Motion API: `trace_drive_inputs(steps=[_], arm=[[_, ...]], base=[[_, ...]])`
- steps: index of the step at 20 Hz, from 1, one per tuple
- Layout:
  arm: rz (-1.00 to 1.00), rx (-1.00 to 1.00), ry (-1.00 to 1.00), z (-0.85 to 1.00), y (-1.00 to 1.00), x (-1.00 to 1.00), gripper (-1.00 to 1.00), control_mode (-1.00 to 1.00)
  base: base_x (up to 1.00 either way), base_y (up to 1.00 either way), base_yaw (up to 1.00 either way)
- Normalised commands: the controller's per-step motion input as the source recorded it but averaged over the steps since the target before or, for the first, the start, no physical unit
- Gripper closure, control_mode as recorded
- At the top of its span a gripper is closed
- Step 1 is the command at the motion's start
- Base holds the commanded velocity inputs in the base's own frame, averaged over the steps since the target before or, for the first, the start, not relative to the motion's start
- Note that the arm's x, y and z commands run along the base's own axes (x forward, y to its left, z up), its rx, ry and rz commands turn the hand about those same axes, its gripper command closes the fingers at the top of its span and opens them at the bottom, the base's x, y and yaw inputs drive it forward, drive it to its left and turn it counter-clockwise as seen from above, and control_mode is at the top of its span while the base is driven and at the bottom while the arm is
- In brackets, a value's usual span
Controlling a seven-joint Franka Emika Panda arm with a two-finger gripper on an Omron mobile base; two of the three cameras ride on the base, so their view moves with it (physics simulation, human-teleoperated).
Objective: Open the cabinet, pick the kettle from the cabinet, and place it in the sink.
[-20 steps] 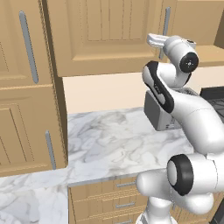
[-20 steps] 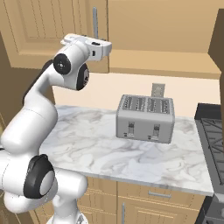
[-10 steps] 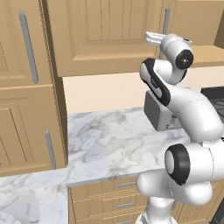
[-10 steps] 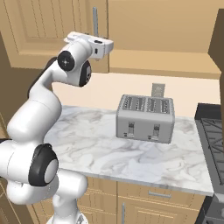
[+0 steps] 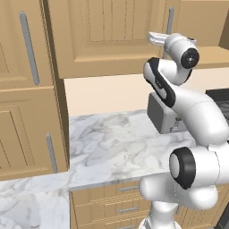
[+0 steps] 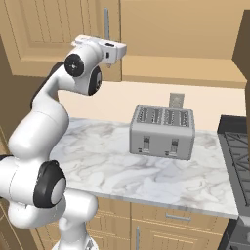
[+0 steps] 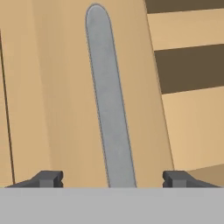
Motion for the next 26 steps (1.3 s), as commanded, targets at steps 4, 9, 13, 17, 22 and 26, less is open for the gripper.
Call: trace_drive_inputs(steps=[4, 9, 13, 17, 22, 26], arm=[[0.0, 0.05, 0.09, -0.1, 0.0, 0.35, 1.0, -1.0], [0.0, 0.04, 0.1, -0.18, 0.0, 0.23, 1.0, -1.0], [0.0, 0.04, 0.24, -0.32, 0.0, 0.29, 1.0, -1.0], [0.0, 0.03, 0.32, -0.36, 0.0, 0.35, 1.0, -1.0], [0.0, 0.0, 0.23, -0.39, 0.0, 0.25, 1.0, -1.0], [0.0, 0.0, 0.12, -0.52, 0.01, 0.05, 1.0, -1.0]], base=[[0.0, 0.0, 0.0], [0.0, 0.0, 0.0], [0.0, 0.0, 0.0], [0.0, 0.0, 0.0], [0.0, 0.0, 0.0], [0.0, 0.0, 0.0]])
